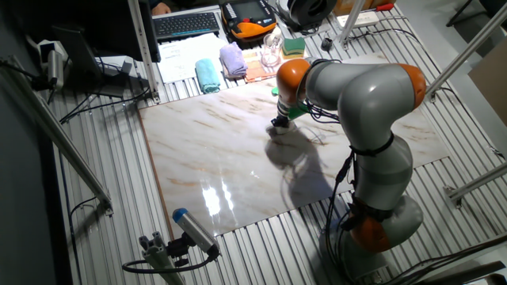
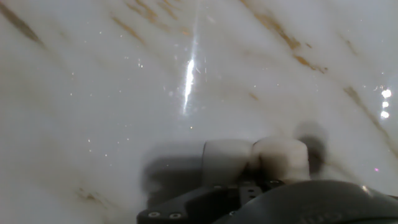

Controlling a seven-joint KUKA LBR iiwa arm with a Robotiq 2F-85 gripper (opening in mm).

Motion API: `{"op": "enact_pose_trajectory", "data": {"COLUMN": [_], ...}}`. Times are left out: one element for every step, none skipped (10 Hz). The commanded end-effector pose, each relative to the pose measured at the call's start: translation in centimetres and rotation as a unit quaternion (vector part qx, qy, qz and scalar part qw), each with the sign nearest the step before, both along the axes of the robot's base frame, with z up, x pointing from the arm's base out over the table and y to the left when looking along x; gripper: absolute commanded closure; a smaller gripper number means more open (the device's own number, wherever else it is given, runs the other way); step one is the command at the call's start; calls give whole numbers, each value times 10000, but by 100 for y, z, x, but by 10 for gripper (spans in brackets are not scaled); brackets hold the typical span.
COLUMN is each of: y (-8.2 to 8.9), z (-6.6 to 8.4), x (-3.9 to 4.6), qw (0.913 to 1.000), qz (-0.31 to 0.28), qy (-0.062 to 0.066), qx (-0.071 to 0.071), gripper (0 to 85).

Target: Clean the tabletop with a sponge

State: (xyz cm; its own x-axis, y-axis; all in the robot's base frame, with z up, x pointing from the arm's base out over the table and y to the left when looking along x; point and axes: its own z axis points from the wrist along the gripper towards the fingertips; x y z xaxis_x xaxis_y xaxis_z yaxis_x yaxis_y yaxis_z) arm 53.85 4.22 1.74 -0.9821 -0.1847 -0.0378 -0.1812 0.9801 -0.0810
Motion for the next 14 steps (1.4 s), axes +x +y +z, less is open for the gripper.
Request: {"op": "enact_pose_trajectory", "data": {"y": [-37,-67,-87,-94,-91,-90,-75,-64,-70,-81,-81,-70,-71,-65], "z": [29,47,66,78,84,95,103,119,155,205,229,232,231,235], "x": [29,28,30,33,35,38,45,49,57,73,79,80,82,85], "qw": [10000,10000,10000,10000,9999,9999,9998,9998,9998,9998,9997,9998,9999,9999], "qz": [-30,-28,-27,-27,-42,-63,-92,-122,-122,-122,-122,-124,-109,-87], "qy": [-50,-57,-57,-64,-66,-67,-40,-19,3,48,64,25,26,50], "qx": [-1,47,70,64,80,119,145,164,176,176,197,126,110,105], "gripper": [850,850,850,850,850,850,850,850,850,850,850,850,850,850]}}
